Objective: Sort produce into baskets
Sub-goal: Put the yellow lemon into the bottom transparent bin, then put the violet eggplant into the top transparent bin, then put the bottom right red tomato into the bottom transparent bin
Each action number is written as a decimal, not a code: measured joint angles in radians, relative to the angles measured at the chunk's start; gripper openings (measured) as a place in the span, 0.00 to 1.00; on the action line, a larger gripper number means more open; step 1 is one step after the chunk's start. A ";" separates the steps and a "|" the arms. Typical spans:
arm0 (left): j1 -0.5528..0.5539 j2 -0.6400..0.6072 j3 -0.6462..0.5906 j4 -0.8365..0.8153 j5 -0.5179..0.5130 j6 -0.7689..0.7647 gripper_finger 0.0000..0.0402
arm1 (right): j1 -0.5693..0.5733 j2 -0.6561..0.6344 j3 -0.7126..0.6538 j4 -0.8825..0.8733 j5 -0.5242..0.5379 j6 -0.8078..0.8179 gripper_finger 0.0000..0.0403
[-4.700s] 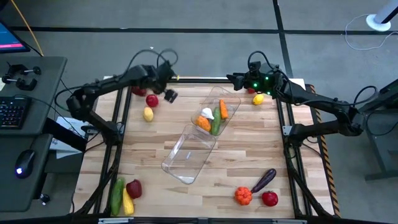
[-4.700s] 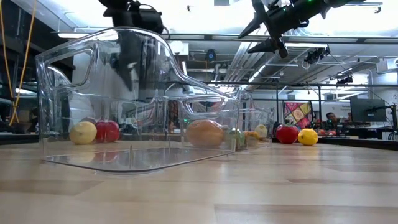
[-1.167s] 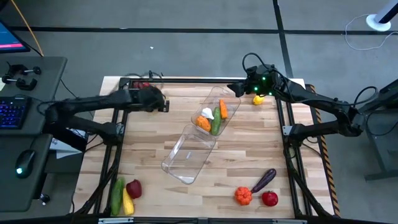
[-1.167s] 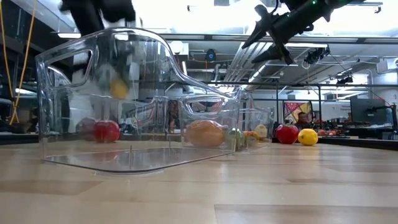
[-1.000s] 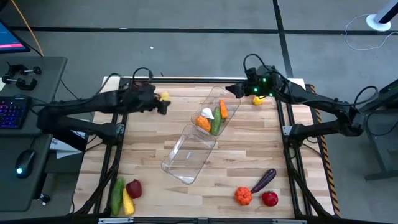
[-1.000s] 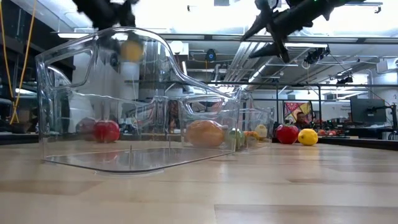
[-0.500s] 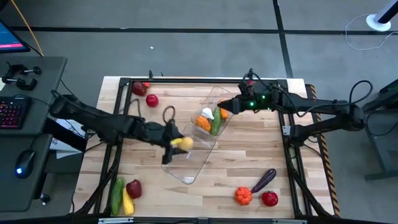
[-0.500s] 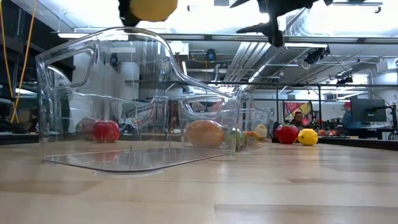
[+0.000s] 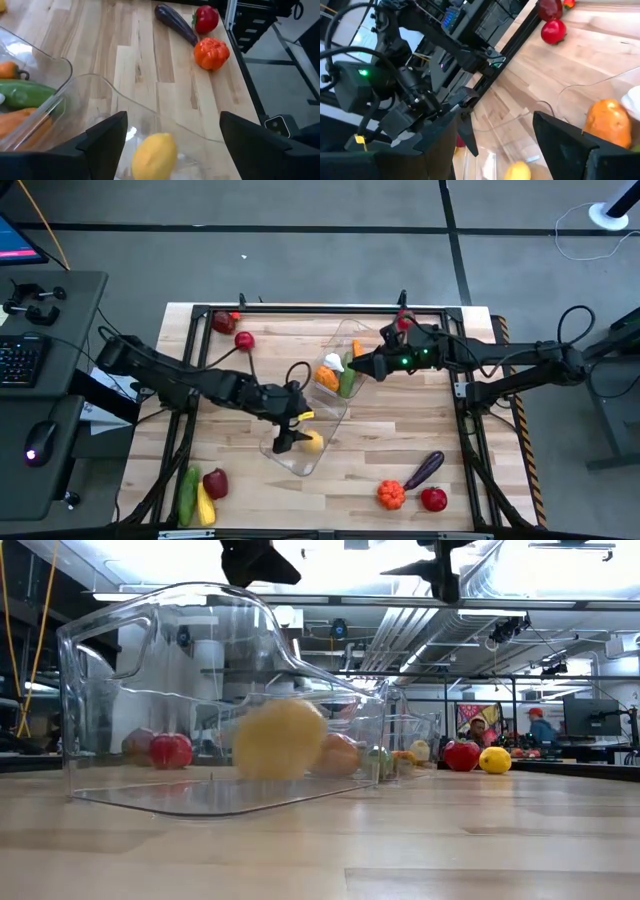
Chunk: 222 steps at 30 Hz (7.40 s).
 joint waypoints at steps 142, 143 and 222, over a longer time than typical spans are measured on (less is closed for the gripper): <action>0.139 -0.261 -0.145 -0.257 -0.171 -0.420 0.80 | -0.053 0.348 0.000 -0.031 0.257 0.386 0.54; 0.139 -0.261 -0.145 -0.257 -0.172 -0.418 0.80 | -0.053 0.345 0.000 -0.032 0.257 0.379 0.55; 0.182 -0.261 -0.145 -0.076 -0.250 -0.351 0.80 | 0.846 0.203 0.000 -0.573 -0.211 0.394 0.93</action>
